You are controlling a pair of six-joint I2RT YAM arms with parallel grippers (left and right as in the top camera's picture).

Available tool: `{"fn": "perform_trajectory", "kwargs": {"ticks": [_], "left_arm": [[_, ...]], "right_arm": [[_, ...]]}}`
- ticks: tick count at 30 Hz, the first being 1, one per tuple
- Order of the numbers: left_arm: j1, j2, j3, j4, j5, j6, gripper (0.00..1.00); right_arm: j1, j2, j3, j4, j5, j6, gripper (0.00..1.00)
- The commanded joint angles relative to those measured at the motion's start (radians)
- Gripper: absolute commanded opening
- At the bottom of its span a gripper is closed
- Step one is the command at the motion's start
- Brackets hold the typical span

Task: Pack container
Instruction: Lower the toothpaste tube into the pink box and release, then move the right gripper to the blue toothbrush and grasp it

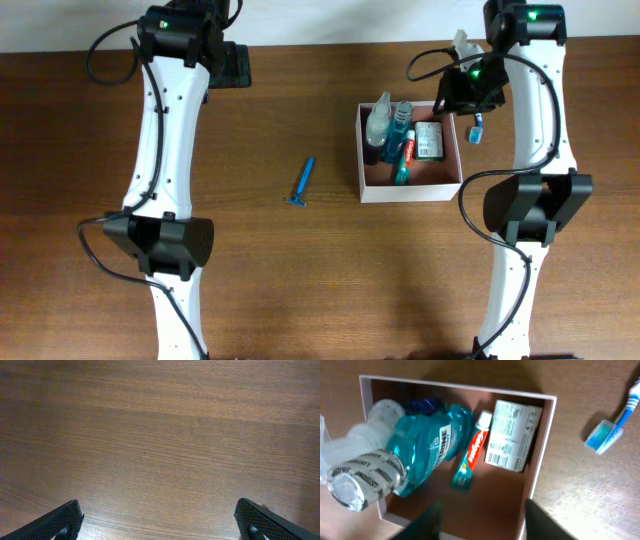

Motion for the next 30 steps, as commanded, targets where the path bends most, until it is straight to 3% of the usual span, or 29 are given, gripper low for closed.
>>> {"fn": "perform_trajectory", "kwargs": {"ticks": [1, 3, 16, 21, 24, 30], "left_arm": [[0.001, -0.006, -0.001, 0.003, -0.011, 0.005, 0.99], [0.001, -0.006, -0.001, 0.003, -0.011, 0.005, 0.99], [0.001, -0.006, -0.001, 0.003, -0.011, 0.005, 0.99], [0.001, -0.006, -0.001, 0.003, -0.011, 0.005, 0.99], [0.001, -0.006, -0.001, 0.003, -0.011, 0.005, 0.99], [0.001, -0.006, -0.001, 0.048, -0.014, 0.006, 0.99]], "right_arm": [[-0.008, -0.019, 0.014, 0.024, -0.008, -0.006, 0.75], [-0.023, -0.019, 0.014, 0.042, -0.008, -0.006, 0.99], [-0.217, -0.014, 0.013, 0.150, -0.022, -0.006, 0.99], [-0.218, 0.010, -0.003, 0.200, 0.171, -0.004, 0.99], [-0.224, 0.037, -0.047, 0.241, 0.315, 0.071, 0.99], [-0.241, 0.076, -0.130, 0.223, 0.243, 0.073, 0.99]]}}
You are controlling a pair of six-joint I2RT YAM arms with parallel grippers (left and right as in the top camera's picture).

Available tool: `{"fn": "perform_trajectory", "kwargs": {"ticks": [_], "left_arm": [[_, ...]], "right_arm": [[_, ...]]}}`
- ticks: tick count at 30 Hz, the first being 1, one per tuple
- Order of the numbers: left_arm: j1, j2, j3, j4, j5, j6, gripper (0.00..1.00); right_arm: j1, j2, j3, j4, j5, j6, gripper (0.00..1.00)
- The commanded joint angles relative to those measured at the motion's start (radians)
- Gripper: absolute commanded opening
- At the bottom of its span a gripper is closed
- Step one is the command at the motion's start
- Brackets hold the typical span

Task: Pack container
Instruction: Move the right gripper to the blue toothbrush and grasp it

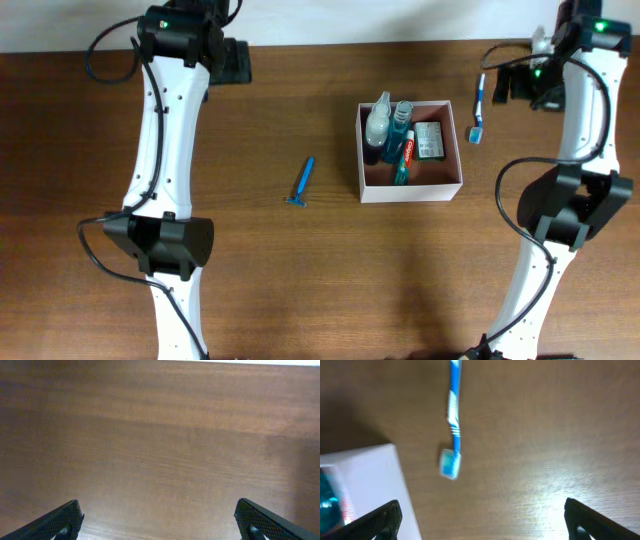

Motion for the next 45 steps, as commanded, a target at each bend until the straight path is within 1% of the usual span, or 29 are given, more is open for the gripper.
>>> {"fn": "perform_trajectory", "kwargs": {"ticks": [1, 4, 7, 9, 12, 16, 20, 26, 29, 32, 38, 45], "left_arm": [[0.001, -0.006, 0.000, 0.001, -0.014, 0.005, 0.99], [0.001, -0.006, 0.000, 0.002, -0.014, 0.005, 0.99], [0.001, -0.006, 0.000, 0.006, -0.013, 0.005, 0.99], [0.001, -0.006, 0.000, 0.010, -0.002, 0.005, 0.99], [0.001, -0.006, -0.001, 0.009, 0.047, 0.005, 0.99], [0.001, -0.006, -0.001, 0.009, 0.079, 0.005, 0.99], [0.001, -0.006, -0.001, 0.008, 0.084, 0.005, 0.99], [0.001, -0.006, -0.001, 0.009, 0.084, 0.005, 1.00], [0.001, -0.006, -0.001, 0.009, 0.084, 0.005, 0.99], [0.001, -0.006, -0.001, 0.009, 0.084, 0.005, 0.99], [0.001, -0.006, -0.001, 0.009, 0.084, 0.005, 0.99], [0.001, -0.006, -0.001, 0.009, 0.084, 0.005, 0.99]], "right_arm": [[-0.011, 0.037, -0.049, -0.001, 0.010, 0.022, 0.99], [-0.011, 0.037, -0.048, 0.001, -0.009, 0.021, 0.99], [-0.011, 0.037, -0.048, 0.057, -0.009, 0.022, 0.99], [-0.010, 0.037, -0.049, 0.114, -0.022, 0.022, 0.99], [-0.005, 0.037, -0.049, 0.227, -0.105, 0.021, 0.99], [0.006, 0.044, -0.049, 0.363, -0.100, 0.021, 0.99], [0.024, 0.072, -0.049, 0.459, -0.103, 0.021, 0.99], [0.062, 0.138, -0.049, 0.470, -0.066, 0.022, 0.99], [0.074, 0.162, -0.049, 0.467, -0.026, 0.053, 1.00], [0.079, 0.182, -0.049, 0.468, -0.027, 0.059, 0.94], [0.079, 0.205, -0.057, 0.463, -0.010, 0.060, 0.88], [0.079, 0.205, -0.067, 0.444, 0.056, 0.059, 0.75]]}}
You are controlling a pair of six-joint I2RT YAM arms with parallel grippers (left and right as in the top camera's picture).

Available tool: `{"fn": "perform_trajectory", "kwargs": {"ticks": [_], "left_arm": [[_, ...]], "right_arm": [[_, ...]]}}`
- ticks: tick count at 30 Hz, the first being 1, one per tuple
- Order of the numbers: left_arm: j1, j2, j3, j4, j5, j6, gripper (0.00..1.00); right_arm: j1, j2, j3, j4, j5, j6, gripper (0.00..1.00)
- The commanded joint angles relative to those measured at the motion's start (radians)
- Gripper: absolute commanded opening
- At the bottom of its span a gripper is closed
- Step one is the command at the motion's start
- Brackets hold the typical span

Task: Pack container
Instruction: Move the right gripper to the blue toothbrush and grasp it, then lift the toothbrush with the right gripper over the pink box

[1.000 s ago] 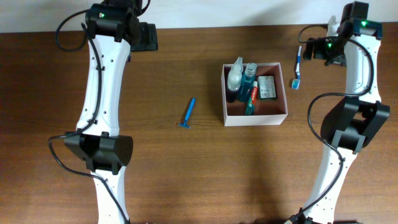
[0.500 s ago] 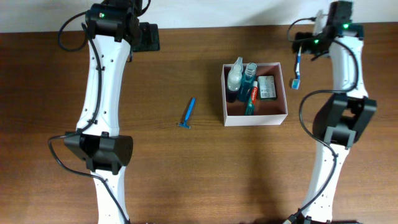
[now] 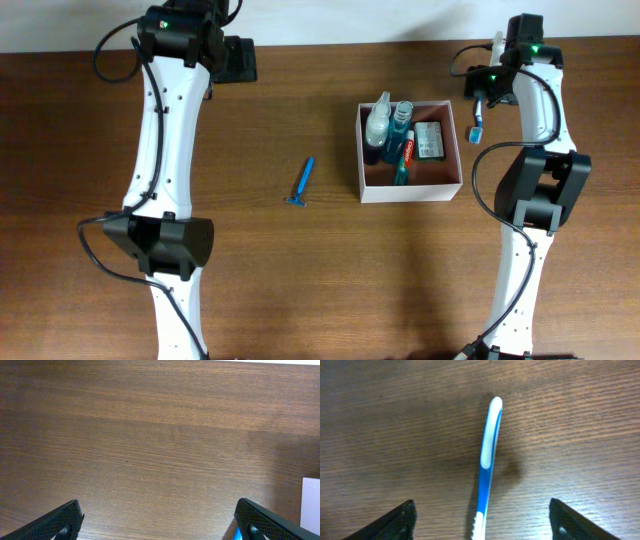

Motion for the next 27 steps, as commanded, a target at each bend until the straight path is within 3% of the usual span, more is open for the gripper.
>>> {"fn": "perform_trajectory", "kwargs": {"ticks": [1, 15, 24, 27], "left_arm": [[0.001, -0.006, -0.001, 0.003, 0.008, 0.005, 0.99], [0.001, -0.006, -0.001, 0.003, 0.008, 0.005, 0.99], [0.001, -0.006, -0.001, 0.003, 0.008, 0.005, 0.99], [0.001, -0.006, -0.001, 0.003, 0.008, 0.005, 0.99]], "right_arm": [[-0.003, 0.019, -0.018, -0.004, 0.044, 0.007, 0.75], [-0.002, 0.019, -0.145, -0.002, 0.045, 0.010, 0.73], [-0.004, 0.018, -0.144, 0.015, 0.053, 0.010, 0.41], [-0.004, 0.018, -0.144, 0.014, 0.053, 0.010, 0.24]]}}
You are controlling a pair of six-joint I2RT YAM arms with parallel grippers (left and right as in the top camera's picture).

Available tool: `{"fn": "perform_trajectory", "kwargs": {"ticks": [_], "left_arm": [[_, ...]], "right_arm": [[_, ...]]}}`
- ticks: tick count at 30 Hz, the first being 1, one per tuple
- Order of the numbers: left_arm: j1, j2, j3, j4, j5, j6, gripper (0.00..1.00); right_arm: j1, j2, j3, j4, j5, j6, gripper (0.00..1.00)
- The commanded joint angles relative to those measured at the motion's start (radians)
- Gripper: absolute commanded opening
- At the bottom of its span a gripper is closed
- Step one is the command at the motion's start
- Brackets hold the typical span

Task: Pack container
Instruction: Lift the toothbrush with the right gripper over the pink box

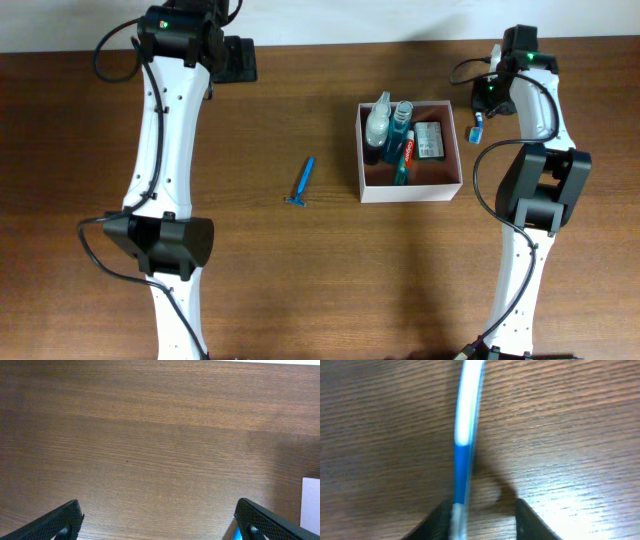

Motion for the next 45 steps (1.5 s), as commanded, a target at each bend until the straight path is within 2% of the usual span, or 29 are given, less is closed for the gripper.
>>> {"fn": "perform_trajectory", "kwargs": {"ticks": [1, 4, 7, 11, 17, 30, 39, 45], "left_arm": [[0.001, -0.006, -0.001, 0.003, 0.008, 0.005, 1.00], [0.001, -0.006, -0.001, 0.003, 0.008, 0.005, 0.99], [0.001, -0.006, -0.001, 0.003, 0.008, 0.005, 0.99], [0.001, -0.006, -0.001, 0.003, 0.008, 0.005, 0.99], [0.001, -0.006, -0.001, 0.003, 0.008, 0.005, 0.99], [0.001, -0.006, -0.001, 0.003, 0.008, 0.005, 0.99], [0.001, -0.006, -0.001, 0.001, 0.008, 0.005, 0.99], [0.001, -0.006, -0.001, -0.019, 0.008, 0.005, 0.99]], "right_arm": [[-0.002, 0.027, -0.041, -0.015, -0.005, 0.011, 0.20], [-0.002, 0.026, -0.038, -0.024, -0.005, 0.011, 0.10], [-0.001, 0.026, -0.036, -0.036, -0.005, 0.011, 0.04], [-0.001, 0.026, -0.016, -0.068, -0.004, 0.011, 0.03], [-0.002, 0.024, 0.108, -0.187, -0.005, 0.010, 0.04], [0.000, 0.024, 0.743, -0.717, -0.035, 0.073, 0.04], [0.041, -0.126, 0.739, -0.717, -0.212, 0.077, 0.04], [0.103, -0.222, 0.671, -0.717, -0.204, 0.076, 0.04]]}}
